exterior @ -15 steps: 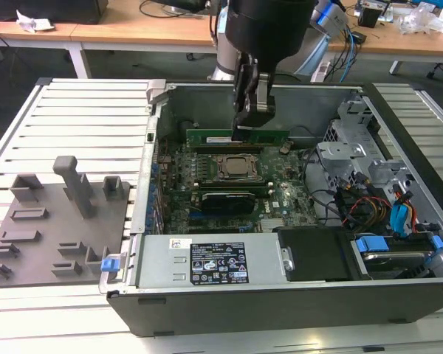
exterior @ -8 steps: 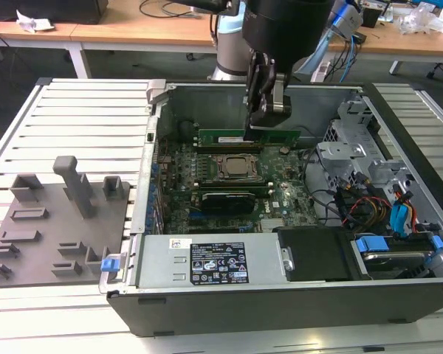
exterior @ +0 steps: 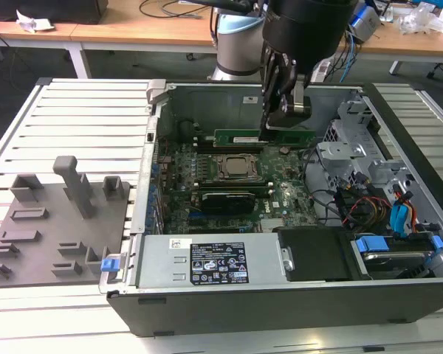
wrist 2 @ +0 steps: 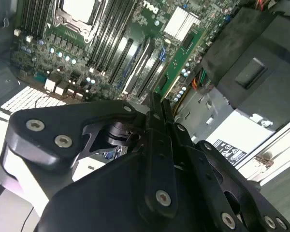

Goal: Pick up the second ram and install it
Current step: 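Pick up the second ram and move it above second insertion slot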

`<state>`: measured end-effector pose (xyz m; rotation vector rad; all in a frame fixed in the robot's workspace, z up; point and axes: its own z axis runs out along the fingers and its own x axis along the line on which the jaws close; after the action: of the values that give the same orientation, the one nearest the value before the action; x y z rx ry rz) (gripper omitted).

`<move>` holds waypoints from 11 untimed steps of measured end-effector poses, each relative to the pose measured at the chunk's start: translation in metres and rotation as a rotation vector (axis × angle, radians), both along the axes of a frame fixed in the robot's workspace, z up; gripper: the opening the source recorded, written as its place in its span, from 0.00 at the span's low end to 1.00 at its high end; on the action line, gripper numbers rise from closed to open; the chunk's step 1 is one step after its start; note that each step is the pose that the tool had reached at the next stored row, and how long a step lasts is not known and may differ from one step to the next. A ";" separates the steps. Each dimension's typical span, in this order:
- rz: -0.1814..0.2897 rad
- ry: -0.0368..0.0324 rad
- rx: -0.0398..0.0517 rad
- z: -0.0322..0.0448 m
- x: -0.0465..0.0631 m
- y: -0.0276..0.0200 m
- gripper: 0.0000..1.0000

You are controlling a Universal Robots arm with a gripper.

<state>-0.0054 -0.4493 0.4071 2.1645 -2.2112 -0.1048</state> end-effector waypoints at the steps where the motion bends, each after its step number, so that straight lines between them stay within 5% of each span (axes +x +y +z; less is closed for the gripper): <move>1: 0.000 0.0003 0.0000 -0.0001 0.002 0.0000 0.13; 8: 0.000 0.0031 0.0002 -0.0007 0.022 0.0004 0.13; 9: -0.002 0.0033 0.0234 -0.0015 0.024 0.0010 0.13; 11: -0.003 0.0033 0.0307 -0.0031 0.024 0.0034 0.13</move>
<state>0.0186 -0.4459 0.4040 2.1752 -2.2256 -0.1433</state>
